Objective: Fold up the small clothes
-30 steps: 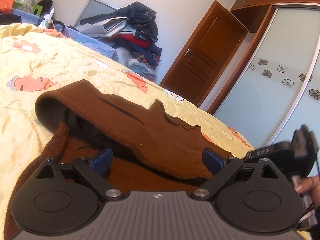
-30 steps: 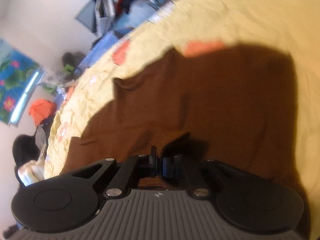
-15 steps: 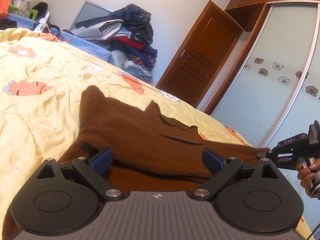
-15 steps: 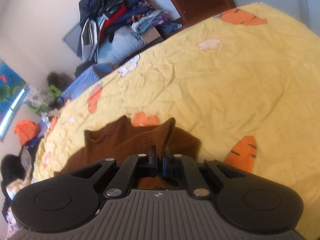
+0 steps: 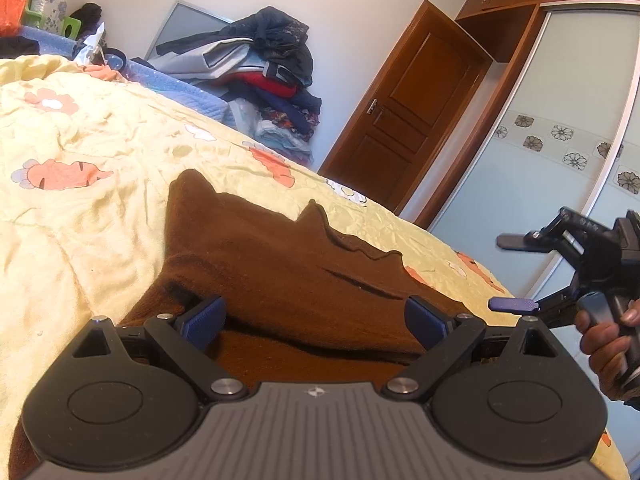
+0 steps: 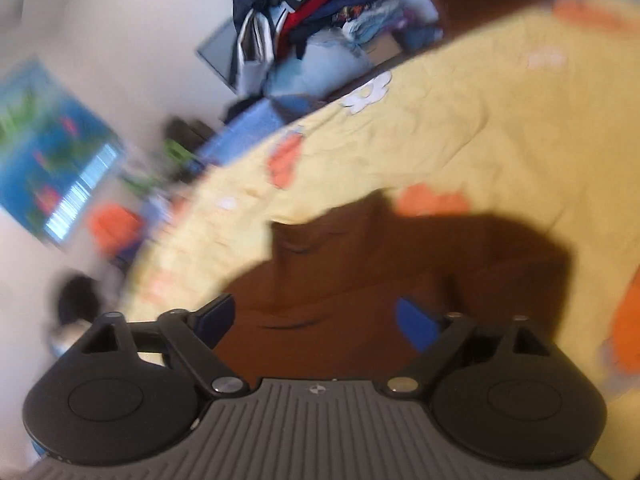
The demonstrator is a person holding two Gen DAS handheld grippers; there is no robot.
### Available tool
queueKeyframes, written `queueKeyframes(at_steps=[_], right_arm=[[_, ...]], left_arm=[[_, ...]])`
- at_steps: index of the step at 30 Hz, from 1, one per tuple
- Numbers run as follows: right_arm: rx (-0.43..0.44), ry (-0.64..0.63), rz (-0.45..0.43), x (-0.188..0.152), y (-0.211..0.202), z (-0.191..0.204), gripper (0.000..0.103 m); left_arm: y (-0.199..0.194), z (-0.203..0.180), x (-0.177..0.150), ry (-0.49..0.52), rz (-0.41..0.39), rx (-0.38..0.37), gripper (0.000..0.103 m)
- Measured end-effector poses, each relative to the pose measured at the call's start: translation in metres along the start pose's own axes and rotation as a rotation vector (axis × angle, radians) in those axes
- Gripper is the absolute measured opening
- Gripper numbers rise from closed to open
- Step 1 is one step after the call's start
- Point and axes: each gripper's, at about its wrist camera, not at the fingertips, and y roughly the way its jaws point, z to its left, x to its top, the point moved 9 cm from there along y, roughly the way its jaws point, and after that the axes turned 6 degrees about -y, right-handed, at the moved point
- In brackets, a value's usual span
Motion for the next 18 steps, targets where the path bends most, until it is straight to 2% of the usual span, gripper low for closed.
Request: queueKeyframes(at_steps=[4,6,8,9,11,13,15,16,18], right_arm=[[-0.045,-0.059,0.011,-0.009,0.001,-0.004,0.084],[-0.042,-0.041,0.055,-0.021,0.013,-0.014,0.084],[-0.085,-0.032,0.124,-0.04,0.033,-0.035,0.081],[-0.068,-0.078,0.071,-0.04,0.032,-0.035,0.08],[-0.056,-0.019,0.072,-0.04,0.026,-0.037,0.081],[-0.011,0.013,0.038,-0.03,0.009,-0.035,0.081],[-0.079,-0.042,-0.048,-0.014,-0.014,-0.047,0.081],[-0.151,-0.067,-0.073,-0.007,-0.023,-0.058,0.082],[-0.326,-0.09,-0.101,0.004,-0.033,-0.091,0.084]], left_arm=[[0.002,-0.001,0.0,0.002,0.005,0.002,0.097],[0.002,0.0,0.0,0.002,0.007,0.006,0.097],[0.002,-0.001,-0.001,0.008,0.009,0.012,0.097],[0.002,-0.001,-0.001,0.011,0.012,0.016,0.097],[-0.002,0.0,0.003,0.01,0.01,0.03,0.097],[-0.012,0.003,0.018,0.019,0.0,0.028,0.097],[-0.02,0.016,0.045,0.003,-0.052,0.082,0.097],[-0.018,0.027,0.059,-0.001,-0.068,0.128,0.097],[-0.002,0.049,0.08,-0.006,-0.039,0.21,0.097]])
